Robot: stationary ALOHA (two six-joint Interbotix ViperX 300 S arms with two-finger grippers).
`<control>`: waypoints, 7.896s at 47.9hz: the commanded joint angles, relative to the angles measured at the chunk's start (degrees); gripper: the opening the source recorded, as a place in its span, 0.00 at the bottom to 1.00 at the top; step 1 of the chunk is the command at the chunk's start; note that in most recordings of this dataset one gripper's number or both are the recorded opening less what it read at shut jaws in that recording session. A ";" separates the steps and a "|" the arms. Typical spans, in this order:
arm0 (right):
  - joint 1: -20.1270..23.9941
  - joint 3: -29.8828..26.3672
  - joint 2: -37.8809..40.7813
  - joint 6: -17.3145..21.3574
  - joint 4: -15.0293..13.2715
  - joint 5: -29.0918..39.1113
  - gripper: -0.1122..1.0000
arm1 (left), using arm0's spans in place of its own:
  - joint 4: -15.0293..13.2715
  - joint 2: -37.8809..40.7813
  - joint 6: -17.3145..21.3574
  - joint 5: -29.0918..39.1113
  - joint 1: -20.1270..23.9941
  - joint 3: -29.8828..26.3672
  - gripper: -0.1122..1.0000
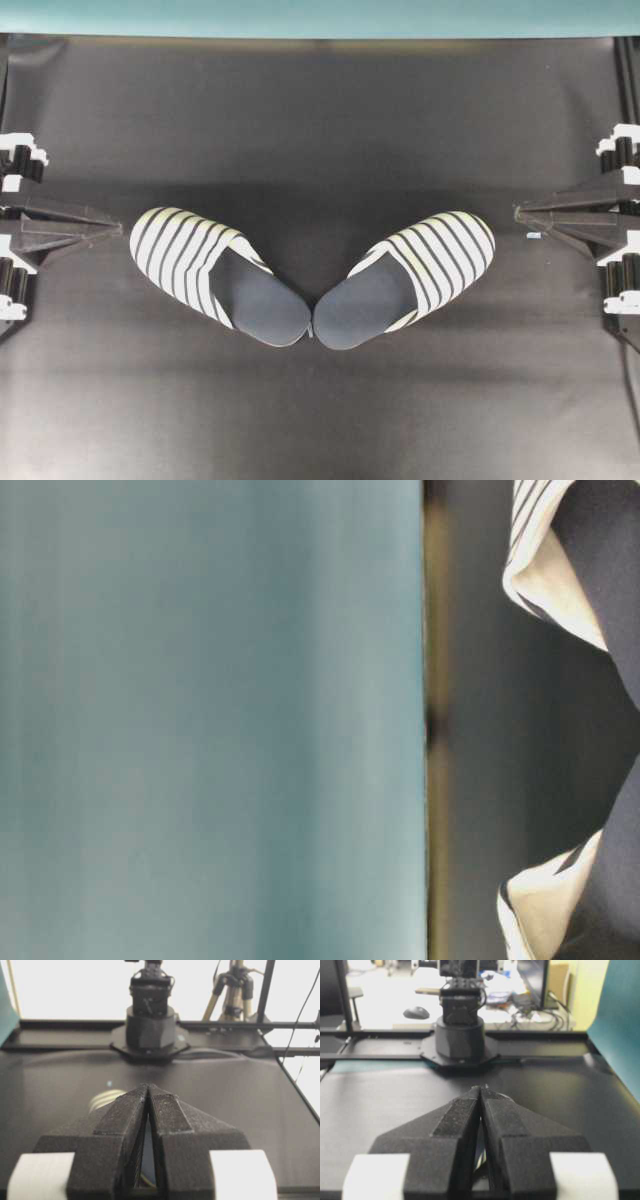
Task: Arrange the slippers with the left arm.
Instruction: 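Move the left gripper toward the left striped slipper's heel, then grasp the left slipper's upper and rotate it toes-down, parallel, then release the left slipper and reach the left gripper to the right slipper, then grasp the right slipper's upper and rotate it parallel beside the left one, then push the right slipper leftward against the left slipper with the left gripper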
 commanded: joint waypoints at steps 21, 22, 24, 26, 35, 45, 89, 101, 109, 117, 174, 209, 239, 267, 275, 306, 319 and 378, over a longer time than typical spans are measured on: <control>-0.97 -0.97 1.14 1.41 2.90 0.70 0.10 | 2.37 20.13 -18.98 32.96 0.18 -20.30 0.10; -1.05 -0.97 1.14 1.41 2.90 0.79 0.10 | 2.37 21.09 -19.60 34.45 0.26 -21.18 0.10; -1.05 -0.97 1.05 1.49 2.90 0.79 0.10 | 2.37 23.38 -21.36 37.71 0.35 -23.03 0.10; -0.97 -1.05 1.05 1.41 2.90 0.79 0.10 | 2.29 25.66 -23.55 40.78 0.62 -24.87 0.10; -0.97 -0.97 1.14 1.49 2.99 0.97 0.10 | 2.37 35.16 -35.33 54.32 2.64 -32.70 0.11; -0.97 -0.97 1.14 1.49 2.90 1.23 0.10 | 2.64 40.52 -38.85 62.23 4.92 -36.83 0.42; -0.88 -0.70 0.97 1.49 2.90 0.97 0.10 | 2.81 55.46 -44.38 61.88 4.66 -34.80 0.54; -0.70 -0.26 0.97 1.58 3.16 1.14 0.10 | 2.90 55.11 -30.15 63.28 2.72 -40.08 0.11; -0.53 -0.09 0.97 2.64 3.16 1.14 0.10 | 2.90 55.37 -18.72 65.13 2.55 -43.24 0.11; -0.53 0.35 0.88 4.39 3.16 1.14 0.10 | 3.16 56.34 -12.30 64.95 3.69 -44.21 0.11; -0.35 0.53 0.88 4.66 3.16 1.23 0.10 | 3.25 61.08 -12.04 51.77 7.65 -40.25 0.65; 0.35 0.53 0.70 4.66 3.16 1.14 0.10 | 3.25 65.65 34.72 47.20 2.11 -60.29 0.90; 0.35 0.53 0.35 4.66 3.16 0.97 0.10 | 3.25 84.38 47.81 45.79 2.02 -73.74 0.85; 0.26 0.53 0.35 4.66 3.16 0.79 0.10 | 3.25 82.53 43.42 52.03 2.99 -77.17 0.11; 0.35 0.53 0.18 4.66 3.16 0.79 0.10 | 3.25 79.98 38.14 59.15 3.16 -78.66 0.11; 0.35 0.88 0.18 4.57 3.16 0.79 0.10 | 3.25 77.34 7.56 71.28 7.12 -77.43 0.11; 0.35 0.88 0.18 4.66 3.16 0.79 0.10 | 3.25 77.26 5.89 67.15 7.29 -71.46 0.11; 0.35 0.88 0.18 4.66 3.16 0.70 0.10 | 3.25 76.73 -9.05 68.55 9.32 -67.06 0.84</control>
